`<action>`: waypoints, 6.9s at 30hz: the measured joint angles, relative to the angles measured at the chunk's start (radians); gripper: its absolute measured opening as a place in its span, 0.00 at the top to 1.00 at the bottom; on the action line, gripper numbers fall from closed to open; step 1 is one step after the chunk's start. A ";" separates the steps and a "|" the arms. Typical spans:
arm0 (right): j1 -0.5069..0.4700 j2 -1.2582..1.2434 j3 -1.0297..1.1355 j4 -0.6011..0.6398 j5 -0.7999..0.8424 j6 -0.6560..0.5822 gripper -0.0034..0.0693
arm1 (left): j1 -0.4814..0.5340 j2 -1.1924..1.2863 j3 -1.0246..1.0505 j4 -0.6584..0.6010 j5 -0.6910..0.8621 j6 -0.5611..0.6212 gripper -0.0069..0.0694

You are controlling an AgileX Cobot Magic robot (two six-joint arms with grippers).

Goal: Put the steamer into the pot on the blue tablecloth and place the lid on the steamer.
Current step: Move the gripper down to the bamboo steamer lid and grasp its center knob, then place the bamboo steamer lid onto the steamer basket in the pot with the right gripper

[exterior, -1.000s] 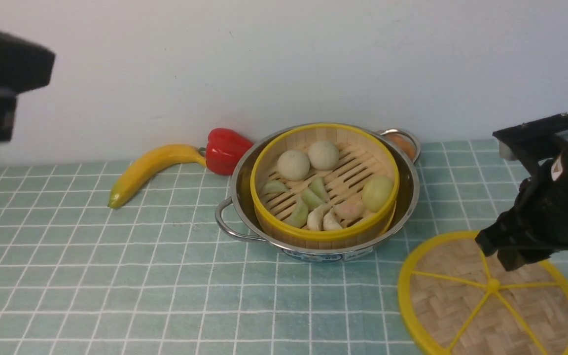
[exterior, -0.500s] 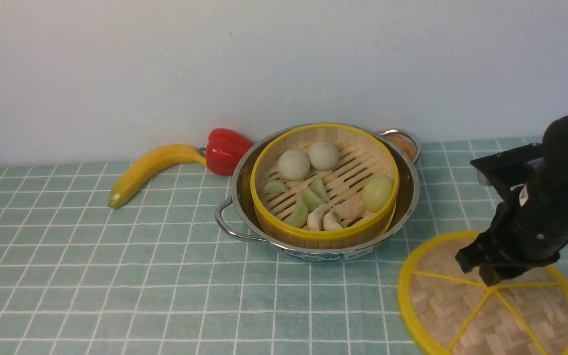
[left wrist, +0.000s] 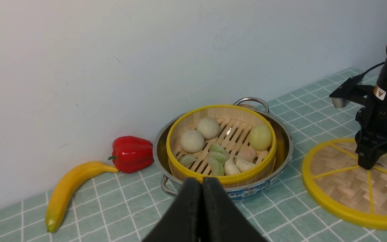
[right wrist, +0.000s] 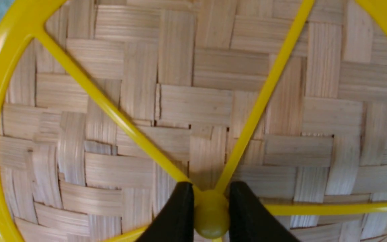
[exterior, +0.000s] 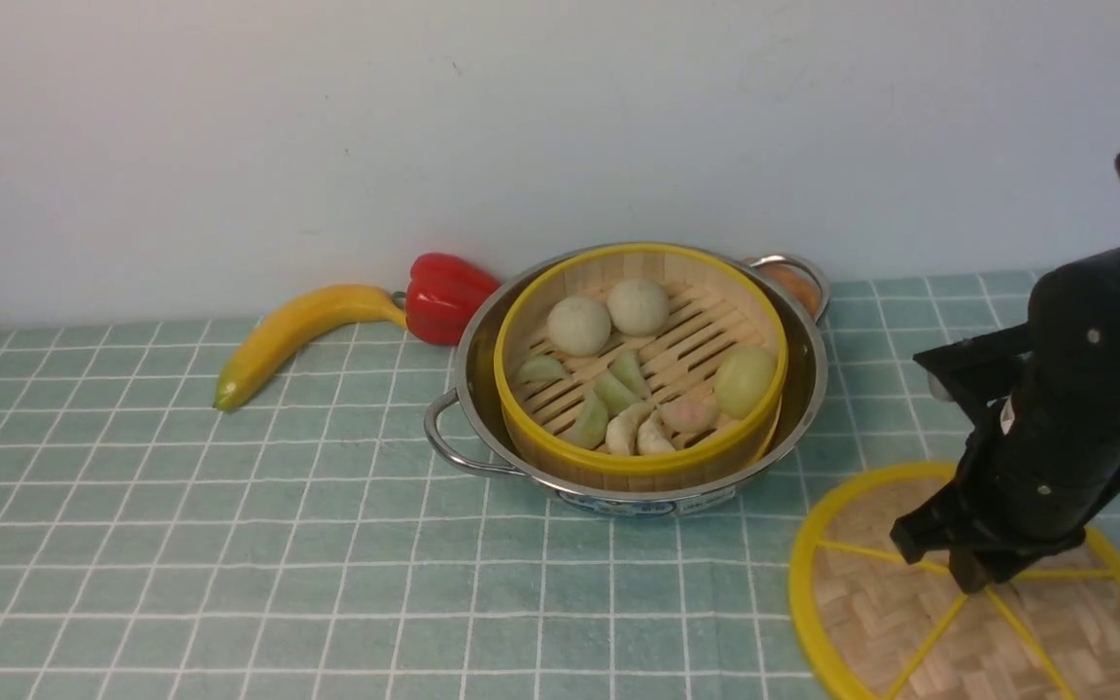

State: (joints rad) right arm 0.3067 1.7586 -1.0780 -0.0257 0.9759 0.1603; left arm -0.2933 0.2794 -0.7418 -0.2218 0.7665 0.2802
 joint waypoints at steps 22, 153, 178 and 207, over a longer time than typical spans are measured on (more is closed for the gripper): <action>0.143 0.233 -0.894 0.047 0.255 0.024 0.75 | 0.000 -0.002 0.000 0.001 0.099 0.000 0.92; 0.195 0.521 -1.096 0.104 0.171 -0.097 0.75 | 0.000 -0.002 0.053 -0.002 0.175 0.025 0.89; 0.193 0.556 -1.135 0.154 0.148 -0.150 0.75 | 0.000 -0.002 0.053 -0.002 0.175 0.025 0.89; 0.193 0.588 -1.170 0.168 0.158 -0.160 0.75 | 0.000 -0.002 0.053 -0.002 0.175 0.025 0.89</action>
State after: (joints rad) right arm 0.5002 2.3462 -2.2484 0.1427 1.1337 0.0000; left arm -0.2933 0.2775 -0.6886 -0.2242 0.9417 0.3052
